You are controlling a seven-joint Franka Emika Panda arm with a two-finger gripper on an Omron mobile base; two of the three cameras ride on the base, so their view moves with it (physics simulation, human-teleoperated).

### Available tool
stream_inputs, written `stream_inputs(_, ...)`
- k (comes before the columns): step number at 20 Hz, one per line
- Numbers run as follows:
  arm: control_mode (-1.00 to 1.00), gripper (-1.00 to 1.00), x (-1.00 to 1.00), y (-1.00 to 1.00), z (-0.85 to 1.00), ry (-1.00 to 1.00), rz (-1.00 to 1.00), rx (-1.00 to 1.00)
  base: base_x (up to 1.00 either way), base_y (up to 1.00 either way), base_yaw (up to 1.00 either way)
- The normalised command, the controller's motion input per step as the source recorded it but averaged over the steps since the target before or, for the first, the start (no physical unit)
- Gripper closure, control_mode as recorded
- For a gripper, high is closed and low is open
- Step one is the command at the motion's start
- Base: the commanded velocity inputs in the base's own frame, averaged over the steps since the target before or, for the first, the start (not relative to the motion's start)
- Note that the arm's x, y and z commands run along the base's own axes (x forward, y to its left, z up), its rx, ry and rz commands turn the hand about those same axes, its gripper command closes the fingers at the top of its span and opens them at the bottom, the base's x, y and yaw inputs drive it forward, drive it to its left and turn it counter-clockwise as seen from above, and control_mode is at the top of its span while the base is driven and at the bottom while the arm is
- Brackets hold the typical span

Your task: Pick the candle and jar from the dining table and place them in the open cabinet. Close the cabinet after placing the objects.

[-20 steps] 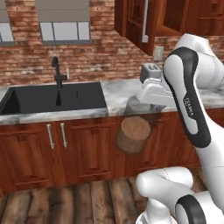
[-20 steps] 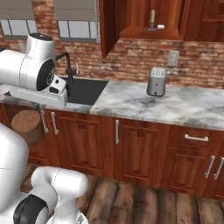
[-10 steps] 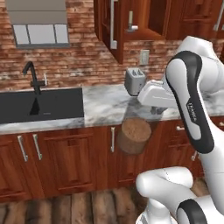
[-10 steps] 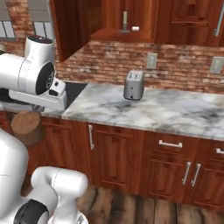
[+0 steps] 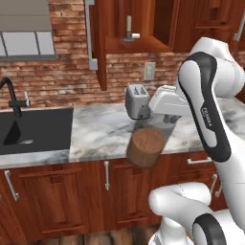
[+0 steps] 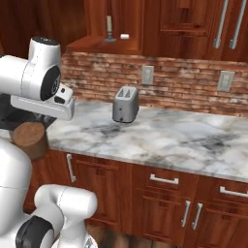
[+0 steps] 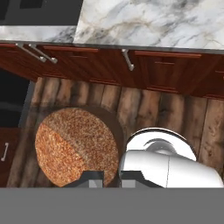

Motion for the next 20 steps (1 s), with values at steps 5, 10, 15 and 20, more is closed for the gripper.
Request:
stream_inputs(5,1.0,1.0,0.0,0.0,0.0,0.0,0.0,0.0,0.37,-0.56,0.01)
stream_inputs(10,1.0,1.0,0.0,0.0,0.0,0.0,0.0,0.0,0.7,-0.03,0.0)
stream_inputs(15,1.0,1.0,0.0,0.0,0.0,0.0,0.0,0.0,0.71,-0.01,-0.02)
stream_inputs(20,1.0,1.0,0.0,0.0,0.0,0.0,0.0,0.0,0.05,-0.01,-0.33)
